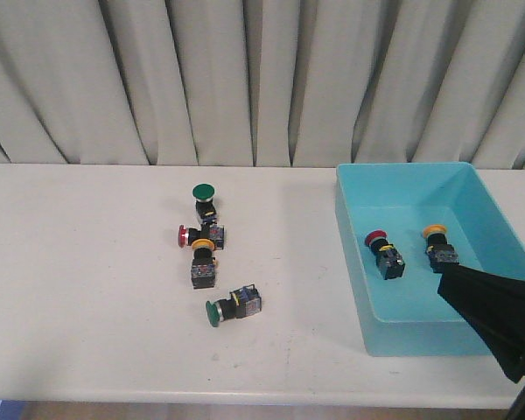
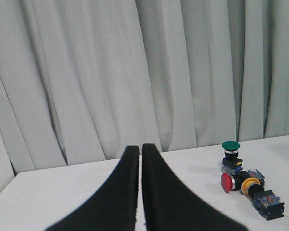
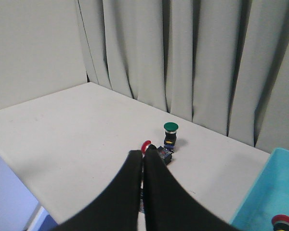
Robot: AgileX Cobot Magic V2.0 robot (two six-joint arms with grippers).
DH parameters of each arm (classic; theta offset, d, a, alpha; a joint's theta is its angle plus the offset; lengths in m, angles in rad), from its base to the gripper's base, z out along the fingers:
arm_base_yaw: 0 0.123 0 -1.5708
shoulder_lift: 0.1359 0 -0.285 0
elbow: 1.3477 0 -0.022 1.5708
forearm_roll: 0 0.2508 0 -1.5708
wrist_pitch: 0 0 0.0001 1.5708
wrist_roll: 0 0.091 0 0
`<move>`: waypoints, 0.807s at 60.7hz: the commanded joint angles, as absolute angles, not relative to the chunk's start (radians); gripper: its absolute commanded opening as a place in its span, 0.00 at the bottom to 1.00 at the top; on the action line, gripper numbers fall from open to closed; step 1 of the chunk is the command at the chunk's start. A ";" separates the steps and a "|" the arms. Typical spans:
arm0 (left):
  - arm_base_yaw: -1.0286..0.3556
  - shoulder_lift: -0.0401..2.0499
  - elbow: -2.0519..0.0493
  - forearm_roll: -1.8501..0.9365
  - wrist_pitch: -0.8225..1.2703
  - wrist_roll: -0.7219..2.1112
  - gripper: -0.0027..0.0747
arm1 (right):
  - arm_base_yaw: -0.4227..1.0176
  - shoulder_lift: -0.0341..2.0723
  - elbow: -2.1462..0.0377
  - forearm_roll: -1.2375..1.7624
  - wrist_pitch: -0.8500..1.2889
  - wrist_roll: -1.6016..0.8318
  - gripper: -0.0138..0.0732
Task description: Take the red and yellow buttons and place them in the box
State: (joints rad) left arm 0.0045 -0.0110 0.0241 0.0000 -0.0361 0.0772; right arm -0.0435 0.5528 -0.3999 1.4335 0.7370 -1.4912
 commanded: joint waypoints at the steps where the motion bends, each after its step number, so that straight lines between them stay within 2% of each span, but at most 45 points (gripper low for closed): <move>1: 0.006 -0.016 0.051 0.000 -0.117 0.068 0.03 | -0.048 0.518 -0.422 1.373 0.755 -1.475 0.16; 10: 0.006 -0.016 0.051 0.000 -0.117 0.068 0.03 | -0.048 0.393 -0.422 1.120 0.757 -1.247 0.16; 21: 0.006 -0.016 0.051 0.000 -0.117 0.068 0.03 | -0.048 0.254 -0.422 0.696 0.652 -0.689 0.16; 35: 0.006 -0.016 0.051 0.000 -0.117 0.068 0.03 | -0.048 0.191 -0.406 0.160 0.600 -0.035 0.16; 49: 0.006 -0.016 0.051 0.000 -0.117 0.068 0.03 | -0.035 0.155 -0.210 -0.086 0.346 0.316 0.16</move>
